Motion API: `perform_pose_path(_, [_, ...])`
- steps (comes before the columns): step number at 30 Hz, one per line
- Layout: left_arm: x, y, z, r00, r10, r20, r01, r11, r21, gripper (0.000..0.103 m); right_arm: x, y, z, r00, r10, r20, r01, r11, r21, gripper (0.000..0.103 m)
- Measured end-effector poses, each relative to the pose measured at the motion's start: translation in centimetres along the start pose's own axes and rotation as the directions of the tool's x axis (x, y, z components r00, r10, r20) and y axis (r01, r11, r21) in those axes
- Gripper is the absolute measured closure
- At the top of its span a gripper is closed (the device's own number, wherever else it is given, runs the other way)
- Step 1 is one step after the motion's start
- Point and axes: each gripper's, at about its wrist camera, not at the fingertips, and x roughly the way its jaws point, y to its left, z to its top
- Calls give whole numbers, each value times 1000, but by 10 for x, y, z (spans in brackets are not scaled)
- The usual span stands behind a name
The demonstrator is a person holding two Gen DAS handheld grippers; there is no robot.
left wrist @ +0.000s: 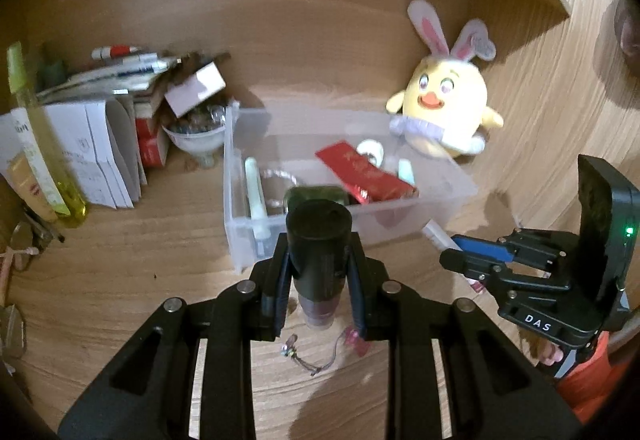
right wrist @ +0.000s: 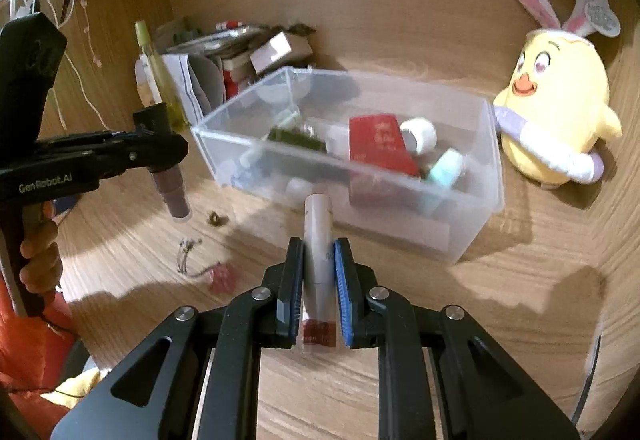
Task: Organize objects
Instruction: 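Carry the purple bottle and lipstick tube into the clear box and open both tools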
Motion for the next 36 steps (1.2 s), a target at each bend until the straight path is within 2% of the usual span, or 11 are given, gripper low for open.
perform_pose_path(12, [-13, -7, 22, 996, 7, 93, -6, 1000, -3, 78, -19, -6, 33, 994, -24, 109, 23, 1000, 19, 89])
perform_pose_path(25, [-23, 8, 47, 985, 35, 171, -28, 999, -45, 78, -26, -19, 68, 981, -65, 181, 63, 998, 20, 89])
perform_pose_path(36, [-3, 21, 54, 984, 88, 158, -78, 995, -69, 78, -12, -34, 89, 978, -105, 182, 103, 995, 21, 89])
